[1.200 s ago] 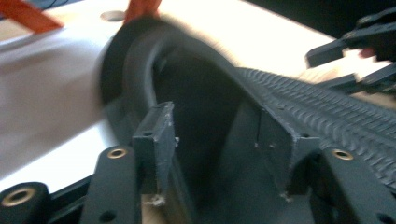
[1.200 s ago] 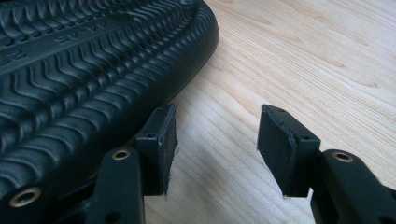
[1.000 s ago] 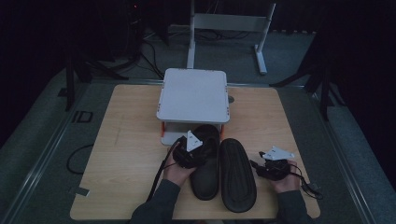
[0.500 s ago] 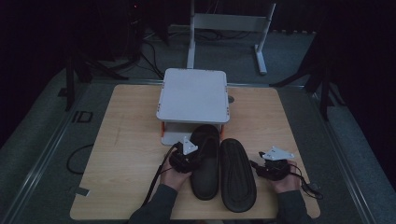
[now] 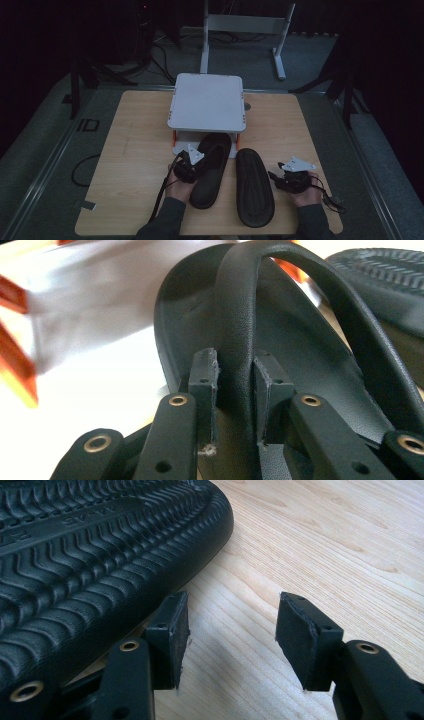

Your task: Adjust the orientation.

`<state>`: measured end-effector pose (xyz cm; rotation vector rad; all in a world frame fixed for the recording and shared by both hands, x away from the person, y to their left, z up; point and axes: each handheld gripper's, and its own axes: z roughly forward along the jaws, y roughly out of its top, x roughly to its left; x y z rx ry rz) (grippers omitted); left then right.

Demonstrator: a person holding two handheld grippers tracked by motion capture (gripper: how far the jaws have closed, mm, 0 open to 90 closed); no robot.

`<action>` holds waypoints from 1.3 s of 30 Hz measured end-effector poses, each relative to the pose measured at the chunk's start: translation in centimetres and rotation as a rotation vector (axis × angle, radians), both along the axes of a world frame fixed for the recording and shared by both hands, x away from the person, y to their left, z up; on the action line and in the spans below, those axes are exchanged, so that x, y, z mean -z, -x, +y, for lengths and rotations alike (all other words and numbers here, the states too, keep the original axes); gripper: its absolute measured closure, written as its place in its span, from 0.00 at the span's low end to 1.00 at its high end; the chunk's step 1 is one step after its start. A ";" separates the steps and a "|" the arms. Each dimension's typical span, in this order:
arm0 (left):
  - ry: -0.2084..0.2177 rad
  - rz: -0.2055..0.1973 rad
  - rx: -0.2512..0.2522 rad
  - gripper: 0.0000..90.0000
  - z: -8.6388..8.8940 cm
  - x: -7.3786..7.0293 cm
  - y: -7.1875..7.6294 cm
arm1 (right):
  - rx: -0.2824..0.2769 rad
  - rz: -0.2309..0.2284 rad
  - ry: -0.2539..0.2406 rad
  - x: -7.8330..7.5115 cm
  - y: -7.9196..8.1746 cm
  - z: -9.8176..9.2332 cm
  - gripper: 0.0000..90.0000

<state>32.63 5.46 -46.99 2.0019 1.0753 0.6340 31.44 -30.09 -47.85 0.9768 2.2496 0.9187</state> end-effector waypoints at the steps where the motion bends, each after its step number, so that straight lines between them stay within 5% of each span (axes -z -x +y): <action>1: -0.002 -0.001 -0.004 0.83 0.2 -0.1 0.0 | 0.001 0.002 0.000 0.0 0.0 0.0 0.52; 14: 0.006 -0.039 -0.137 0.84 3.1 -1.0 -2.2 | 0.002 0.002 0.001 0.0 0.0 0.0 0.52; 23: 0.026 -0.064 -0.216 0.84 3.6 -0.8 -4.4 | 0.001 0.003 0.001 0.0 0.0 0.0 0.52; 34: 0.019 -0.101 -0.216 0.82 3.8 -0.4 -5.7 | -0.001 0.001 0.003 0.1 -0.1 -0.1 0.52; 39: 0.039 -0.090 -0.204 0.70 4.3 -0.1 -5.3 | -0.001 0.001 0.004 0.1 -0.1 -0.1 0.52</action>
